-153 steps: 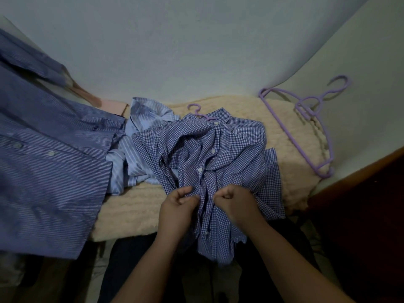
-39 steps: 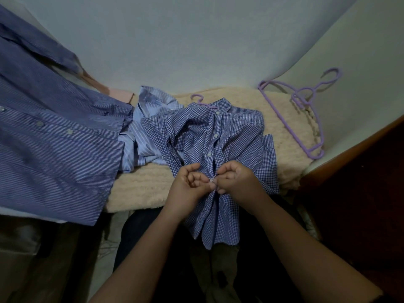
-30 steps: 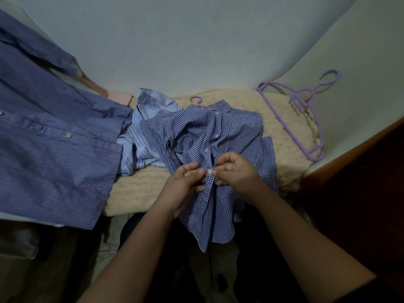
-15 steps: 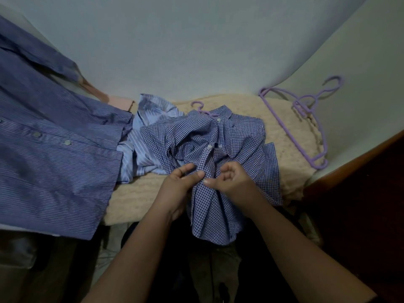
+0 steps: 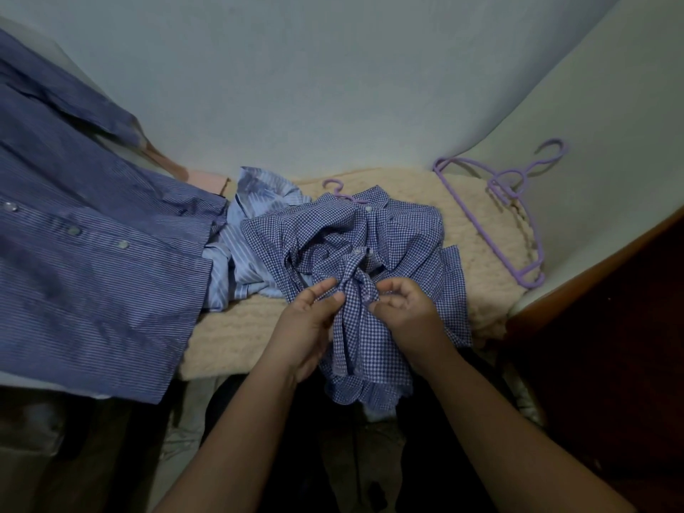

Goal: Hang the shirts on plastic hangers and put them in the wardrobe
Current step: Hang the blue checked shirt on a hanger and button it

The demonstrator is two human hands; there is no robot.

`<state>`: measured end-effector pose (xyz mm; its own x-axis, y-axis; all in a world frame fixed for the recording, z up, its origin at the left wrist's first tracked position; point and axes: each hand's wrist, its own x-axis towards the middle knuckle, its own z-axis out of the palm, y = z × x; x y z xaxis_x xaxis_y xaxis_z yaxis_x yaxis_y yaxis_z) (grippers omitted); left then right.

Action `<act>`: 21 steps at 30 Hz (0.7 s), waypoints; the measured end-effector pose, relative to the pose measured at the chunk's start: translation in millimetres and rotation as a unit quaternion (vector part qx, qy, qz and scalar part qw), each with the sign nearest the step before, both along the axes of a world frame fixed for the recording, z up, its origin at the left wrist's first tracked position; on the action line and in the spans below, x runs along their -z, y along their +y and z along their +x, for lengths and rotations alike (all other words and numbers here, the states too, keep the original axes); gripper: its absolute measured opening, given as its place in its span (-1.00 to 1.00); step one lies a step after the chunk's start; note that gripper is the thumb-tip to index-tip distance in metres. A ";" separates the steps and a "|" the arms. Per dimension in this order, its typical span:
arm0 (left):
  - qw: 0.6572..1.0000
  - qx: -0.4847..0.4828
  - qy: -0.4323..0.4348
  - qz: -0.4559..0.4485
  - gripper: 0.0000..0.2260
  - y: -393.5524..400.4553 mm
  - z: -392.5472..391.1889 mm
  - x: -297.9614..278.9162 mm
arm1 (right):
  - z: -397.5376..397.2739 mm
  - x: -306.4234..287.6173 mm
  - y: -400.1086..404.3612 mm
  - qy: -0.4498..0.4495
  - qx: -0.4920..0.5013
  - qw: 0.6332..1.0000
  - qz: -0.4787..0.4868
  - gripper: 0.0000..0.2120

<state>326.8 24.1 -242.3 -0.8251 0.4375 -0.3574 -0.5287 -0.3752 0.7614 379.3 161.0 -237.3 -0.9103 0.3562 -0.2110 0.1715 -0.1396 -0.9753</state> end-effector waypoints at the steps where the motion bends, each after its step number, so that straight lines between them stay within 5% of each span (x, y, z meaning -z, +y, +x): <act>1: 1.000 0.000 -0.003 0.005 -0.71 -0.3 0.7 -1.0 | 1.1 0.2 0.7 0.005 0.001 1.000 0.002 -0.78; 9: 1.000 0.009 0.001 0.012 -0.75 3.5 9.8 -8.3 | 8.5 0.9 4.3 0.034 0.026 0.999 -0.010 -0.73; 14: 0.999 0.011 0.030 -0.033 -0.72 7.4 13.9 -6.8 | 8.4 -1.7 5.0 0.033 0.008 0.997 -0.066 -0.93; 21: 0.999 -0.016 0.023 -0.042 -0.66 9.5 16.3 -8.3 | 7.5 -0.3 6.1 0.047 0.016 0.997 -0.056 -0.83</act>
